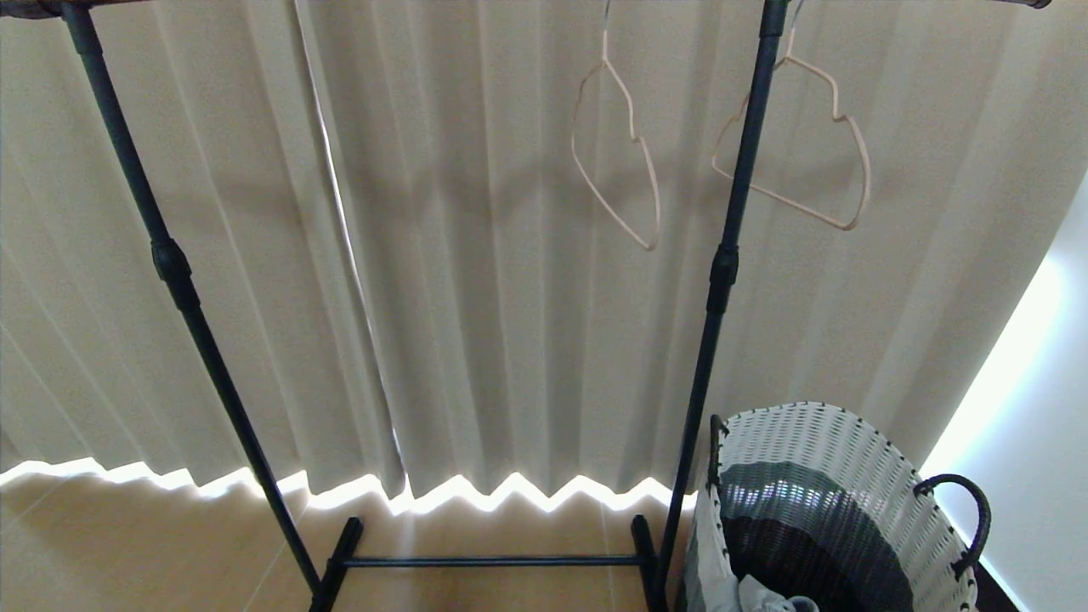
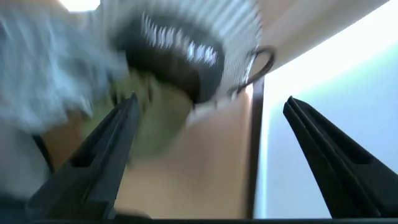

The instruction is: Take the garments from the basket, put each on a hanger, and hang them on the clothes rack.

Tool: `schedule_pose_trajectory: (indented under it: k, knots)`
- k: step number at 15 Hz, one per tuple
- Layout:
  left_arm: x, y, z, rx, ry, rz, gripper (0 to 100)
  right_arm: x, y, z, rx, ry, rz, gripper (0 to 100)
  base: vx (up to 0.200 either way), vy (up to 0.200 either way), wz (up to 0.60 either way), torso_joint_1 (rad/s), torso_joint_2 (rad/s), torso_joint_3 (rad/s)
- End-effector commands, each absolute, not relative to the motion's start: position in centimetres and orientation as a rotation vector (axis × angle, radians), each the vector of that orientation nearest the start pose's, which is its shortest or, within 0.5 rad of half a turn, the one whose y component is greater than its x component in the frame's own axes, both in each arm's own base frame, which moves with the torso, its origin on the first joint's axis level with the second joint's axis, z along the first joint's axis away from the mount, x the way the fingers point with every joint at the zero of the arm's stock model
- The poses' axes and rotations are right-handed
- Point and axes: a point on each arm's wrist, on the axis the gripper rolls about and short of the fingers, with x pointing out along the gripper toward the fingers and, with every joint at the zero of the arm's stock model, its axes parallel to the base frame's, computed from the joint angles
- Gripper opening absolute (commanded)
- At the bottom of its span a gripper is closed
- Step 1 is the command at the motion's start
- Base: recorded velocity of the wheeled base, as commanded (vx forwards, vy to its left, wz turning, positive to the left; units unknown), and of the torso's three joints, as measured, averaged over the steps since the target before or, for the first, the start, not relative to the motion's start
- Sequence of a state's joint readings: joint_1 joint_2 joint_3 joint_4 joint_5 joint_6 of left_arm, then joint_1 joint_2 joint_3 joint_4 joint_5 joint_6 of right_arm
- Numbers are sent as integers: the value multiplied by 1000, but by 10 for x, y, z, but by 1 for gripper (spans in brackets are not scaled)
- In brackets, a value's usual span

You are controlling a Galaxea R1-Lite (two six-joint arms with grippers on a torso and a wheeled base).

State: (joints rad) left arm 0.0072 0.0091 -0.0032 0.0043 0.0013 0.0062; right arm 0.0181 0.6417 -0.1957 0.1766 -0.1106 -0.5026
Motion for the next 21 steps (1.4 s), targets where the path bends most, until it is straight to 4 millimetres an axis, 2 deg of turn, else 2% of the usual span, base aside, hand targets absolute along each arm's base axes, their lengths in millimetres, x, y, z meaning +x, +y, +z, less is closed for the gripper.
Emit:
schedule_pose_trajectory:
  k: [1, 5, 9, 11, 18, 21]
  knots:
    - [-22, 0, 76, 5, 11, 9, 100, 59, -1, 100, -639, 872, 187, 100, 0, 0, 0, 0, 0, 0]
    - [-22, 0, 76, 2, 11, 11, 100, 71, -1, 90, -750, 995, 305, 100, 0, 0, 0, 0, 0, 0]
    - [-22, 0, 76, -2, 11, 12, 100, 91, 4, 80, -714, 1054, 444, 100, 0, 0, 0, 0, 0, 0]
    - [-22, 0, 76, -2, 11, 12, 100, 107, 5, 72, -709, 1071, 447, 100, 0, 0, 0, 0, 0, 0]
    - [-22, 0, 76, -5, 11, 23, 100, 144, 5, 52, -684, 1098, 417, 100, 0, 0, 0, 0, 0, 0]
    - [-22, 0, 76, -5, 11, 25, 100, 150, 4, 48, -705, 1105, 375, 100, 0, 0, 0, 0, 0, 0]
